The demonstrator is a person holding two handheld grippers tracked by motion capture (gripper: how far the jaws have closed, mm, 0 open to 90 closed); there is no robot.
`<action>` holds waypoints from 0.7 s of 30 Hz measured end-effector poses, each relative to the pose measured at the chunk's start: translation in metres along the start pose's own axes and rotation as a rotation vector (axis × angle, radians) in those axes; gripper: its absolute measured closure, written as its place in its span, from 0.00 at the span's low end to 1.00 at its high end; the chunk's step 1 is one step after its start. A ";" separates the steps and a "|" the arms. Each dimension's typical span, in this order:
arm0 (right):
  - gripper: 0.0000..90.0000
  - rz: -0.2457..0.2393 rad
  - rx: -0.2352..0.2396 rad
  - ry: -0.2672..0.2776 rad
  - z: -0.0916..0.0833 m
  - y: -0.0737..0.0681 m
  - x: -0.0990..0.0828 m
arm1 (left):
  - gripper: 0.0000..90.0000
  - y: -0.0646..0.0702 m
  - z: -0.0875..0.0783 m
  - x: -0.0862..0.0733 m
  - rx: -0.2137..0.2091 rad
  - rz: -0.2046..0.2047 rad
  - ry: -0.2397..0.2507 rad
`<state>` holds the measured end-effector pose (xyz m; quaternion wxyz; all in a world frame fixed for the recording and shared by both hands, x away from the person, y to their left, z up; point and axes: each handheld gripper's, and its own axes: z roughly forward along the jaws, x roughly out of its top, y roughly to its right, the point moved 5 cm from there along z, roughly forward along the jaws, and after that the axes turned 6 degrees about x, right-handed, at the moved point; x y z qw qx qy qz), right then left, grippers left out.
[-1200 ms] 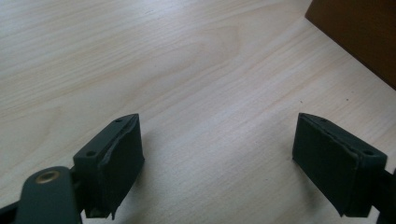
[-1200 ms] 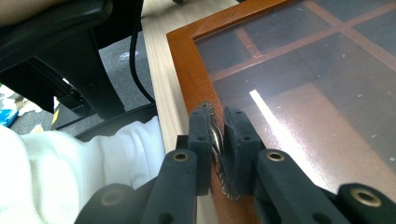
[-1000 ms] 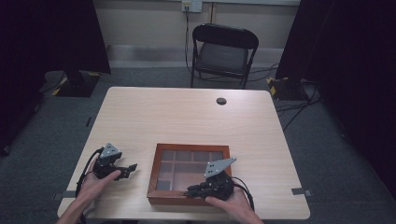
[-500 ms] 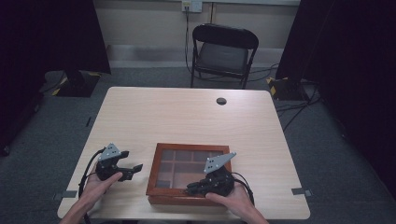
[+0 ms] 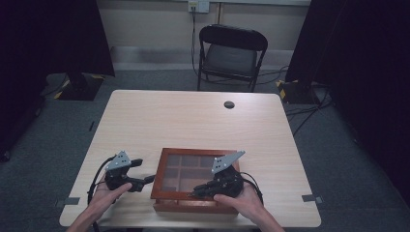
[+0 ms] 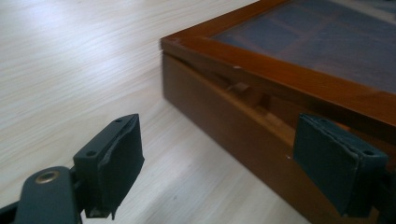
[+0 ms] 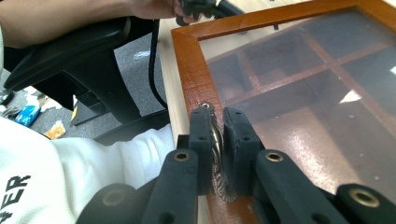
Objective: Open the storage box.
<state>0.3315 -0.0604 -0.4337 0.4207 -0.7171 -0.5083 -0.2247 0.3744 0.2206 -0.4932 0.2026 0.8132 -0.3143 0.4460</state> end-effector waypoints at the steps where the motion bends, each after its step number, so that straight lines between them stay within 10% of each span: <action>1: 0.92 -0.006 -0.002 -0.001 -0.002 -0.001 0.004 | 0.17 0.003 0.001 0.001 -0.003 0.009 0.004; 20: 0.91 -0.016 -0.008 0.012 -0.009 -0.001 0.014 | 0.17 0.020 0.005 0.008 -0.087 0.071 0.047; 21: 0.78 -0.007 -0.038 0.023 -0.009 0.000 0.013 | 0.17 0.021 0.006 0.008 -0.086 0.071 0.045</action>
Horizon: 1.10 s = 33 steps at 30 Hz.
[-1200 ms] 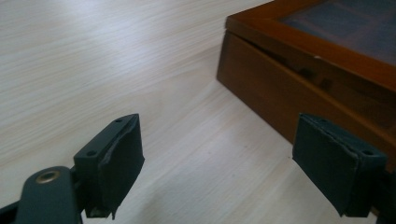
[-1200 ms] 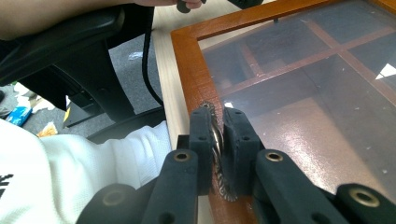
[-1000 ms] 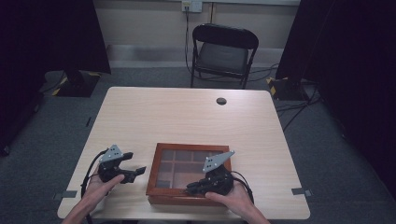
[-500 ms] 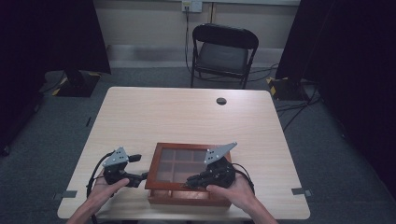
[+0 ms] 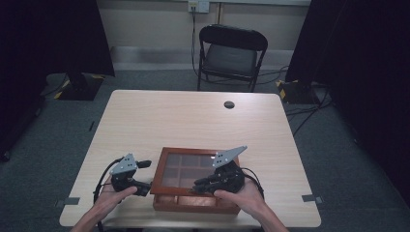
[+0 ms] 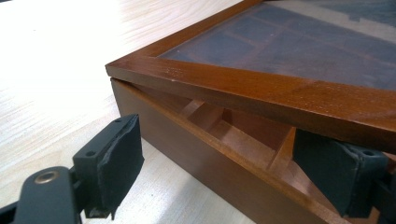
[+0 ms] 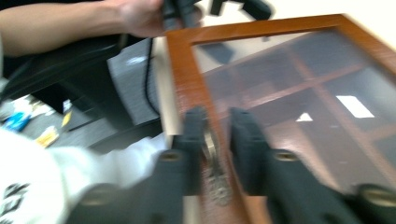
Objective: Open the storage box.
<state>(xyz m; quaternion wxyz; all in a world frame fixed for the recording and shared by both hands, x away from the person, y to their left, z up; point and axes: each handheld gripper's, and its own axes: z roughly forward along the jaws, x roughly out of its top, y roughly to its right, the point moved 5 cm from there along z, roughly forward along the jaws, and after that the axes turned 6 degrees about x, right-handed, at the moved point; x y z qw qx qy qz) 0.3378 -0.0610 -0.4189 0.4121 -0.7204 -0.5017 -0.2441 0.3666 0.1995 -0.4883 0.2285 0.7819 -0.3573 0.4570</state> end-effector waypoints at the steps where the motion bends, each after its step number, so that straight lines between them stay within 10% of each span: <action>1: 0.78 0.000 0.000 0.000 0.000 0.000 0.000 | 0.17 0.000 0.000 0.000 0.000 0.000 0.000; 22: 0.31 0.096 -0.151 0.152 -0.049 0.011 -0.029 | 0.18 -0.004 -0.004 0.012 0.017 -0.033 0.053; 33: 0.25 0.080 -0.177 0.167 -0.057 0.009 -0.036 | 0.17 -0.007 -0.005 0.018 0.019 -0.063 0.070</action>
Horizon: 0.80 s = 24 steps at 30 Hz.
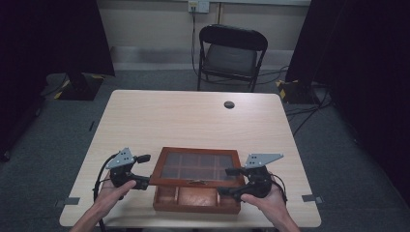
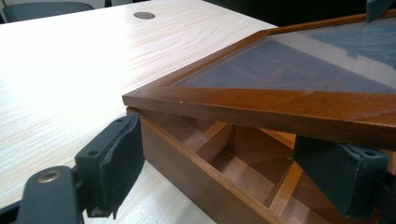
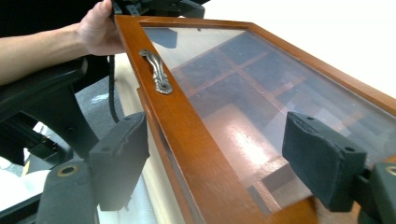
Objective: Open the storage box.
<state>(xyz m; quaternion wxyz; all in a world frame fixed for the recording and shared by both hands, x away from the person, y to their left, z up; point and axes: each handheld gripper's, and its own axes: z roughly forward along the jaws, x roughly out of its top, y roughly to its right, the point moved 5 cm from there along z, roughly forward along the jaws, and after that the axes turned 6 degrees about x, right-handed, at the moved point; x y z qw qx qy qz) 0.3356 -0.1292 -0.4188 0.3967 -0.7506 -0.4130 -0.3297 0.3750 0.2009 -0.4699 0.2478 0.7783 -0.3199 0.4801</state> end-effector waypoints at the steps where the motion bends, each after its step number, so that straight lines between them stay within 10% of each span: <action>1: 0.24 0.000 -0.003 0.002 -0.001 0.000 -0.001 | 0.17 0.000 0.000 0.001 0.001 0.002 0.002; 24: 0.16 -0.027 -0.059 0.082 -0.017 0.015 0.012 | 0.18 -0.006 0.003 0.024 -0.017 -0.043 0.030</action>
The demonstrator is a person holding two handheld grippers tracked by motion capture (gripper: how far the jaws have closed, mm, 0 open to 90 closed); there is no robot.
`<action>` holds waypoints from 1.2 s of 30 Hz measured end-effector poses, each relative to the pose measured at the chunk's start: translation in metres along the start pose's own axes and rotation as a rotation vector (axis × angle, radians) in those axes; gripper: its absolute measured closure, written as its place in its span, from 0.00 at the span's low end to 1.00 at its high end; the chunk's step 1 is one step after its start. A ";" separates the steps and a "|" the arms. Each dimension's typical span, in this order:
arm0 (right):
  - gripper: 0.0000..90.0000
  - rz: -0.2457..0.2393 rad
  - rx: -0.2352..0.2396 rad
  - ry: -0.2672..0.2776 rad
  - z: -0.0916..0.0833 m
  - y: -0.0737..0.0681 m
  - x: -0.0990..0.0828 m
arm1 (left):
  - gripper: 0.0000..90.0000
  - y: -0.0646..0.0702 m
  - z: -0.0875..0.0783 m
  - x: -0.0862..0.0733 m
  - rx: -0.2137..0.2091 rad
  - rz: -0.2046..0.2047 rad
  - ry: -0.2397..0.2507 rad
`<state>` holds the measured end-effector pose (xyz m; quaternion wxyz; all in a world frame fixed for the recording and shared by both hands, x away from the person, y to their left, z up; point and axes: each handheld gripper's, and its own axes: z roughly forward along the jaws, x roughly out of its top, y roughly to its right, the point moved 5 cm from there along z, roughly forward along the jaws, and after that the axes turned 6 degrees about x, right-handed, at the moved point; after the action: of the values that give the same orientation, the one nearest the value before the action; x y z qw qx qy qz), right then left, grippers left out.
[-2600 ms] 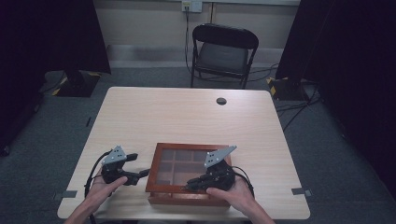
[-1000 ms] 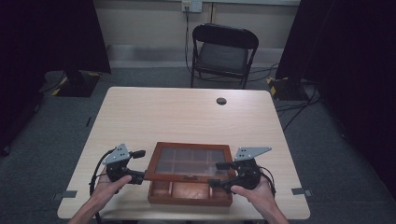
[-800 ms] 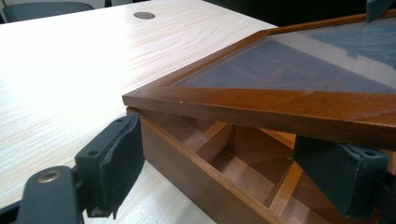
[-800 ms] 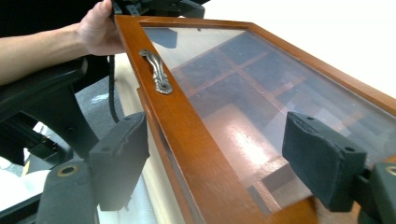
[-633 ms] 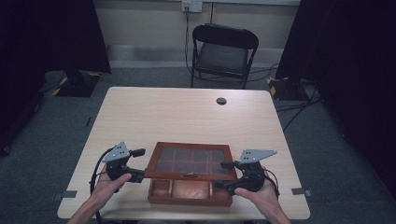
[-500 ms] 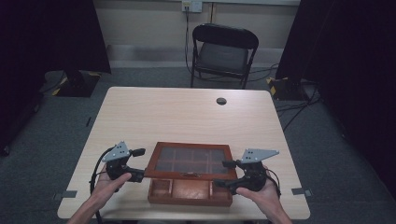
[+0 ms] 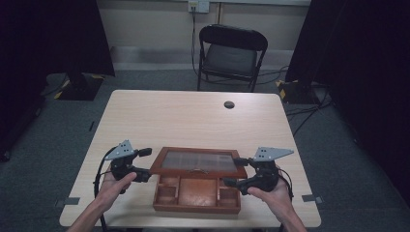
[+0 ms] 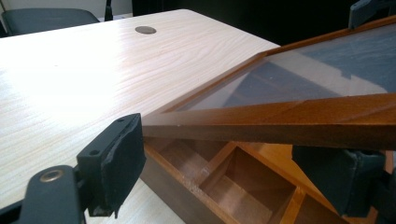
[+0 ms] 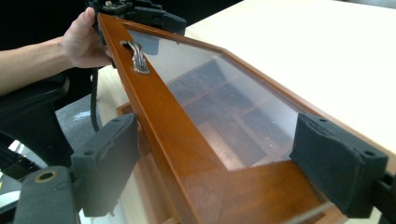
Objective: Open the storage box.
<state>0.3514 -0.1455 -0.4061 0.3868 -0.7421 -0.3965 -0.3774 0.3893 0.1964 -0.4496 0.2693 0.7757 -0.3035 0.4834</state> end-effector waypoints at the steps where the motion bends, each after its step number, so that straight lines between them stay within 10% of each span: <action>1: 0.16 -0.001 -0.004 0.008 -0.001 0.001 0.001 | 0.18 -0.001 0.000 0.001 0.003 0.009 -0.001; 20: 0.21 0.034 -0.099 0.047 -0.007 0.032 0.002 | 0.21 -0.005 0.012 0.019 -0.010 0.017 0.001; 36: 0.44 0.036 -0.096 0.085 0.005 0.057 0.012 | 0.29 -0.009 0.026 0.032 0.006 0.009 -0.003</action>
<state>0.4078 -0.1594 -0.4139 0.3739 -0.7501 -0.3476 -0.4204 0.4224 0.1775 -0.4311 0.2645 0.7758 -0.3061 0.4843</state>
